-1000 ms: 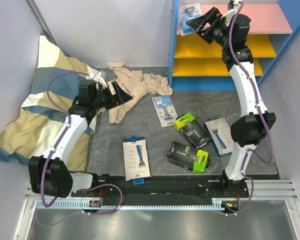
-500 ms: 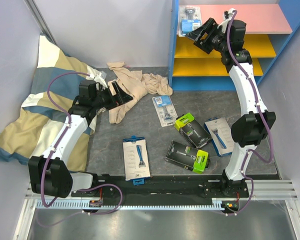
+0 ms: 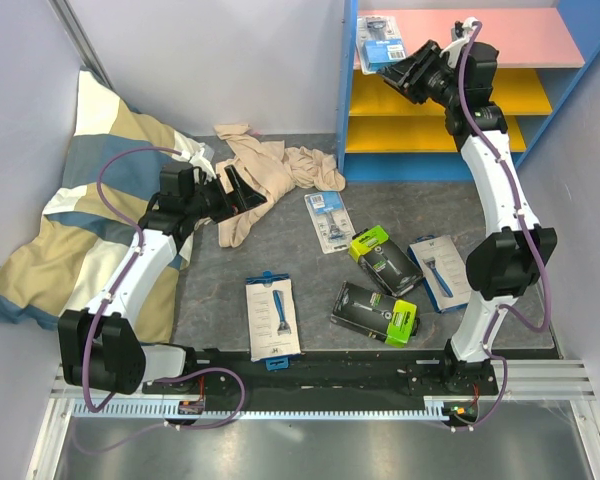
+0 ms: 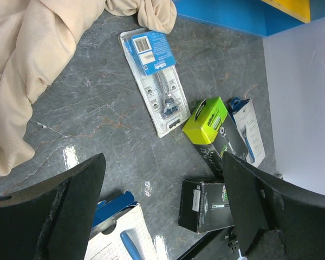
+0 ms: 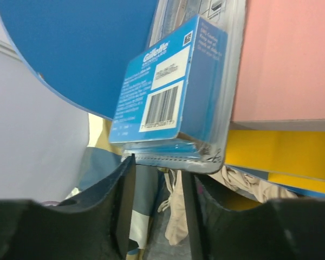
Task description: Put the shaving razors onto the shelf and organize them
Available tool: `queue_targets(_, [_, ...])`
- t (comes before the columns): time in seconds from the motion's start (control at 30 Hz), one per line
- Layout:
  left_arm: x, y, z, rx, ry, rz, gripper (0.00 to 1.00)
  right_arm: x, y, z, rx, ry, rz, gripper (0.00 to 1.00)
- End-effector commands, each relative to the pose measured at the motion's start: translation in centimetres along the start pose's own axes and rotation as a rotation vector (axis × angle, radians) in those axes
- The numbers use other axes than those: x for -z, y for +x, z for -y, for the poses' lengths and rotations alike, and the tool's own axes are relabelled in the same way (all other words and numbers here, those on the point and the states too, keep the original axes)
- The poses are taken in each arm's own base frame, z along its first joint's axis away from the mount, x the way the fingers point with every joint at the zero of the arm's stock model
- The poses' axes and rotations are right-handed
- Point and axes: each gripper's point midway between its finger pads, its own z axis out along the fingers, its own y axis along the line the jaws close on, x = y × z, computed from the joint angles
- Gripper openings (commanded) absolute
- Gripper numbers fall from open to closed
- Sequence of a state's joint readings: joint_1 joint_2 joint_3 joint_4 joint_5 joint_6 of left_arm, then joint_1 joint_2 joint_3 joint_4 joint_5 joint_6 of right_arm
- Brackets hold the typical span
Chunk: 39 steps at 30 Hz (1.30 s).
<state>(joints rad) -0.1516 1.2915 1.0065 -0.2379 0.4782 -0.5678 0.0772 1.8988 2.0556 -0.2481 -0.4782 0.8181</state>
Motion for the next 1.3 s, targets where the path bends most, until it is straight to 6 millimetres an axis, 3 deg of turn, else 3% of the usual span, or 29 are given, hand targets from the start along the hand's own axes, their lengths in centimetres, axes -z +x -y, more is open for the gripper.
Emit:
queue_targets(0.0, [0.0,0.1,0.2,-0.015,0.022,-0.005,0.95,0.6,-1.5,-2.2,0.002,-0.067,0.042,0.44])
queue_targets(0.13, [0.0,0.3,0.0,-0.014,0.018,-0.008,0.95,-0.5,-1.1,-1.6,-0.025,-0.079,0.024,0.36])
queue_targets(0.27, [-0.2,0.3,-0.1,-0.013,0.015,-0.01,0.95,-1.2,-1.2,-1.3,-0.04,-0.091,0.022,0.36])
queue_targets(0.47, [-0.4,0.4,-0.3,-0.009,0.01,-0.017,0.95,-2.1,-1.0,-1.0,-0.055,-0.104,0.013,0.37])
queue_targets(0.73, [-0.6,0.7,-0.5,-0.007,0.012,-0.029,0.95,-1.8,-0.9,-2.4,-0.046,-0.15,0.0,0.42])
queue_targets(0.93, [-0.7,0.6,-0.4,-0.009,0.016,-0.034,0.95,0.2,-0.4,-3.7,-0.018,-0.163,-0.013,0.6])
queue_targets(0.97, [-0.7,0.6,-0.4,-0.009,0.018,-0.033,0.95,0.2,0.3,-3.2,-0.016,-0.153,-0.025,0.62])
queue_targets(1.03, [-0.6,0.4,-0.1,-0.015,0.027,-0.031,0.95,1.4,0.3,-3.9,0.005,-0.158,-0.02,0.7])
queue_targets(1.1, [-0.4,0.3,0.0,-0.019,0.026,-0.025,0.95,1.9,1.3,-3.1,0.021,-0.137,-0.033,0.82])
queue_targets(1.13, [-0.4,0.1,0.0,-0.019,0.02,-0.019,0.95,3.0,1.2,-4.1,0.039,-0.149,-0.025,0.87])
queue_targets(1.17, [-0.3,0.0,0.1,-0.024,0.021,-0.014,0.95,3.2,2.2,-3.0,0.04,-0.13,-0.046,0.91])
queue_targets(1.23, [0.0,-0.1,0.2,-0.03,0.015,-0.01,0.95,4.8,2.7,-3.9,0.059,-0.142,-0.049,0.98])
queue_targets(1.27, [0.1,-0.2,0.3,-0.035,0.015,-0.007,0.95,5.1,3.9,-3.1,0.054,-0.129,-0.074,0.98])
